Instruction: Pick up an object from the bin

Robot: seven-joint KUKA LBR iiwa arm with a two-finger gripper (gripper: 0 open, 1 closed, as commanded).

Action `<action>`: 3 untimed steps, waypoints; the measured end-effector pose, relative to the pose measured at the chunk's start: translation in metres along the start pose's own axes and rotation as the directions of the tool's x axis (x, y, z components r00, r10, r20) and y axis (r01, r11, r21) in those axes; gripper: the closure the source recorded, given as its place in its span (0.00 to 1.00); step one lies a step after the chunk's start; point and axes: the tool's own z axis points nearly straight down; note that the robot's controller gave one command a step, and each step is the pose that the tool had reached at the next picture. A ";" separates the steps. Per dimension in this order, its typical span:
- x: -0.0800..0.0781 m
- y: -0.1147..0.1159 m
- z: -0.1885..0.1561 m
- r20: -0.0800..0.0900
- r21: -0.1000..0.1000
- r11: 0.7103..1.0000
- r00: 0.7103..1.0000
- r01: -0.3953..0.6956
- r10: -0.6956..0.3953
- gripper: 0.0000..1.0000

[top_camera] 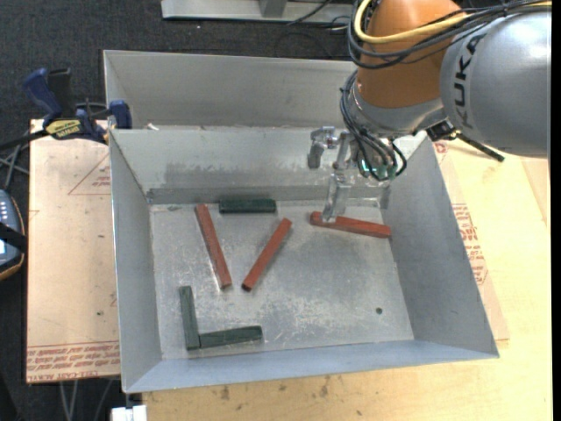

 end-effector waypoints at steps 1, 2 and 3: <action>-0.001 0.000 -0.005 0.008 0.000 1.000 1.000 0.000 0.000 0.00; 0.004 0.014 0.037 0.009 0.002 0.990 0.990 0.139 -0.139 0.00; 0.035 0.049 0.063 0.006 0.002 0.918 0.918 0.396 -0.396 0.00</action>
Offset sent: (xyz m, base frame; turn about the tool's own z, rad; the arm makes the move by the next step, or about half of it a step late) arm -0.0233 0.0547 -0.1552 -0.5270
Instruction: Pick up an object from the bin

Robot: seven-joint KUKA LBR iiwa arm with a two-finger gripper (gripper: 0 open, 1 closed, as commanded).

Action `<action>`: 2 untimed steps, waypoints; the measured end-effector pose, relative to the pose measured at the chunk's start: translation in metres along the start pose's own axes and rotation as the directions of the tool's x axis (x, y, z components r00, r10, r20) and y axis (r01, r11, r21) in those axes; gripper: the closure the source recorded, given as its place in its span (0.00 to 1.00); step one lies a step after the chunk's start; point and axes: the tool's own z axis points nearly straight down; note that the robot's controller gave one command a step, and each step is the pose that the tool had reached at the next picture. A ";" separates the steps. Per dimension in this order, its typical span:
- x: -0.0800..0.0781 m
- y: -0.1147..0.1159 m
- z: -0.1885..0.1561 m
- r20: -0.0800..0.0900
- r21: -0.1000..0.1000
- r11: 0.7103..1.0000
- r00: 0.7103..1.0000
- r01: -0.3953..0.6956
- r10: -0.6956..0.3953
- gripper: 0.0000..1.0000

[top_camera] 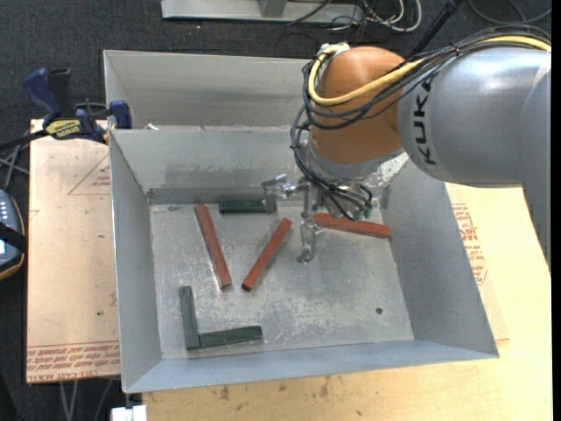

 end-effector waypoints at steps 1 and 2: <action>0.001 0.002 0.019 0.001 0.000 0.993 0.993 0.120 -0.120 0.00; -0.003 0.004 0.093 0.002 0.000 0.919 0.919 0.394 -0.394 0.00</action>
Offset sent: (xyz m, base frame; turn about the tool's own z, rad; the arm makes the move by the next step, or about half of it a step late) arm 0.0007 0.0053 -0.0926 -0.4079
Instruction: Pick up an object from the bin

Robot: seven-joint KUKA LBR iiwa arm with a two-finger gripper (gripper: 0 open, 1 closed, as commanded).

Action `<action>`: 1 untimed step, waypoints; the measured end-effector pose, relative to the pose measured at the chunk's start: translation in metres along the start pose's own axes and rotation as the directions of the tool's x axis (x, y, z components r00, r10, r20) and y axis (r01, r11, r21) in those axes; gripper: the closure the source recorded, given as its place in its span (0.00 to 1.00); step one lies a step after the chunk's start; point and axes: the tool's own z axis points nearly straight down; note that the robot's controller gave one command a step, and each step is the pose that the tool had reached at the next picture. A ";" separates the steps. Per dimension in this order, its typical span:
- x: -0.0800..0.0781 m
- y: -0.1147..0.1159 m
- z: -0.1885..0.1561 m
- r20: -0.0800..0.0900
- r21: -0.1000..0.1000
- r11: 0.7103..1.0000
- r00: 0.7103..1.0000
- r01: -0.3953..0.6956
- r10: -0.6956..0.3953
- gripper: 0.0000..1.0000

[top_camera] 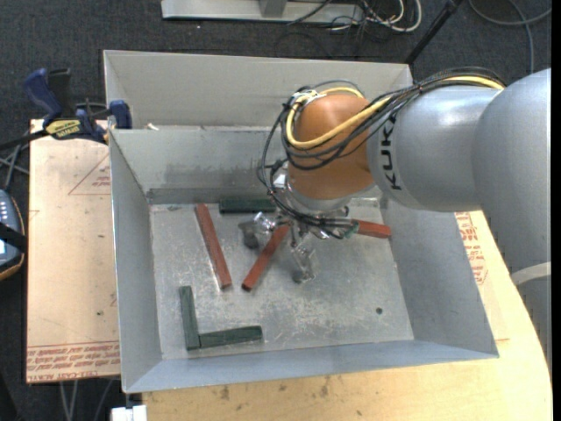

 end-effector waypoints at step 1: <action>-0.007 -0.005 -0.002 0.001 0.001 0.999 0.999 0.043 -0.043 1.00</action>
Offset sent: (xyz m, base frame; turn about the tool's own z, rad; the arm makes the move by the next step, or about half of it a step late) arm 0.0000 0.0000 0.0000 0.0000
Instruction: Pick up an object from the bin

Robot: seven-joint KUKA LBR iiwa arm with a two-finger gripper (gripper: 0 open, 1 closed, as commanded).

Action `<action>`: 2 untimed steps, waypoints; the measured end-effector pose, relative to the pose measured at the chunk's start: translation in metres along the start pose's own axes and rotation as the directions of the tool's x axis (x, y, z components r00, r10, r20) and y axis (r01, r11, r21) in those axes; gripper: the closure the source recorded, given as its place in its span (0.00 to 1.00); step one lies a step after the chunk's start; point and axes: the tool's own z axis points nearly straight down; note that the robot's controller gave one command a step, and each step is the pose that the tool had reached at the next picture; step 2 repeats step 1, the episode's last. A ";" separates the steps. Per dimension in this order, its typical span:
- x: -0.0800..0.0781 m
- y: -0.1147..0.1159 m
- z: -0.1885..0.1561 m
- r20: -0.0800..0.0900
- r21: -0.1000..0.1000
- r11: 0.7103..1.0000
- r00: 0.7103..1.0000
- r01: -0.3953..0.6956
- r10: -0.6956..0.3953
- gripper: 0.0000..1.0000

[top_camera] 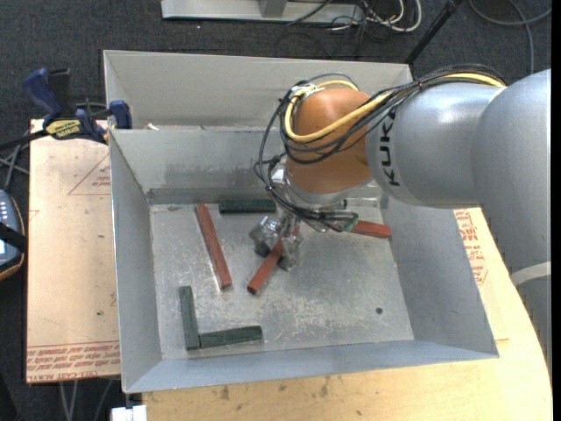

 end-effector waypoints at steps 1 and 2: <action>0.000 0.000 0.000 0.000 0.000 1.000 1.000 0.000 0.000 1.00; 0.000 0.000 0.000 0.000 0.000 1.000 1.000 0.000 0.000 1.00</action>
Offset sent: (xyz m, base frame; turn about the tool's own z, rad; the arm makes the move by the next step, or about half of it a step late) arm 0.0000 -0.0001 0.0124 0.0000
